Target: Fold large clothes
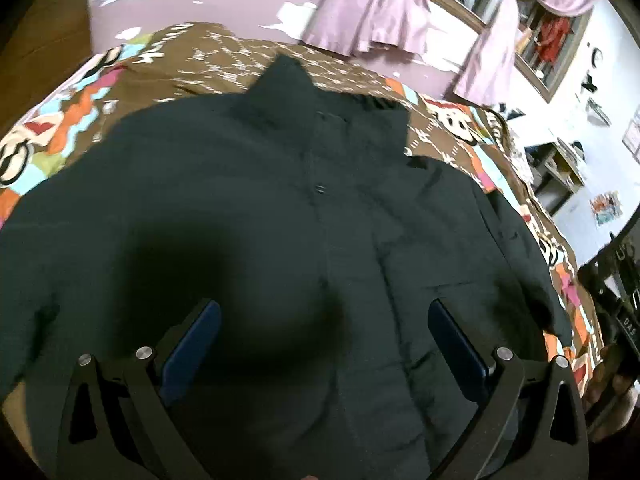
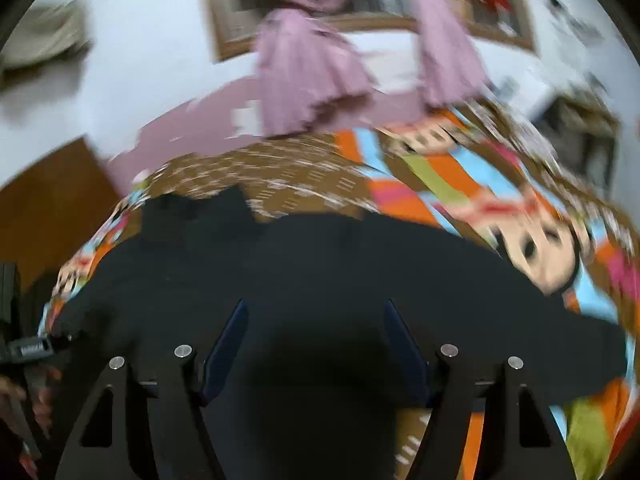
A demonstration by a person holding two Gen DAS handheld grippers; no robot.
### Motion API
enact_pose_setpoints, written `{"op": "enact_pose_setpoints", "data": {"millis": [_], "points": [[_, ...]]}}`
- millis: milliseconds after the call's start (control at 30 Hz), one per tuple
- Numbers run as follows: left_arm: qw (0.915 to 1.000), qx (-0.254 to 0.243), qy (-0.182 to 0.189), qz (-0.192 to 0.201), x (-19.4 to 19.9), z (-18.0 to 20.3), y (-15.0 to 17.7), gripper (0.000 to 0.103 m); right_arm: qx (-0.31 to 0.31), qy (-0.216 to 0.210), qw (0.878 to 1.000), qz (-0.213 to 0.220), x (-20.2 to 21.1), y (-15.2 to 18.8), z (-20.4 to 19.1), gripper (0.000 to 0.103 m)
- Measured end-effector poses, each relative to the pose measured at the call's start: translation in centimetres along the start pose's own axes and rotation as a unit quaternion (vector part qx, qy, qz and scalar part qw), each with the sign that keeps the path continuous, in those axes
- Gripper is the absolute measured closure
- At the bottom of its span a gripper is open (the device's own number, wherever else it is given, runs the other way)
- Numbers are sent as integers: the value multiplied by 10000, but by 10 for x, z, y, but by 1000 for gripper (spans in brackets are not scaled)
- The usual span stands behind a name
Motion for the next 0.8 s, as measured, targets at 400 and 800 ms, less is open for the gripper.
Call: {"op": "enact_pose_setpoints", "data": {"millis": [400, 800], "points": [[9951, -624, 765, -89, -76, 117, 2, 1, -4050, 1086, 9075, -258, 26, 81, 246, 23], [9879, -1422, 428, -448, -140, 172, 31, 1, -5067, 840, 8579, -124, 19, 95, 319, 71]]}}
Point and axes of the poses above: each gripper's, at about its wrist camera, not at the fingertips, and x roughly against the way its jaws point, z to its right, y to its underside, the point moved 10 cm from there along -x, roughly the way its jaws point, and after that the axes turned 1 degree about z, right-handed, at the moved point
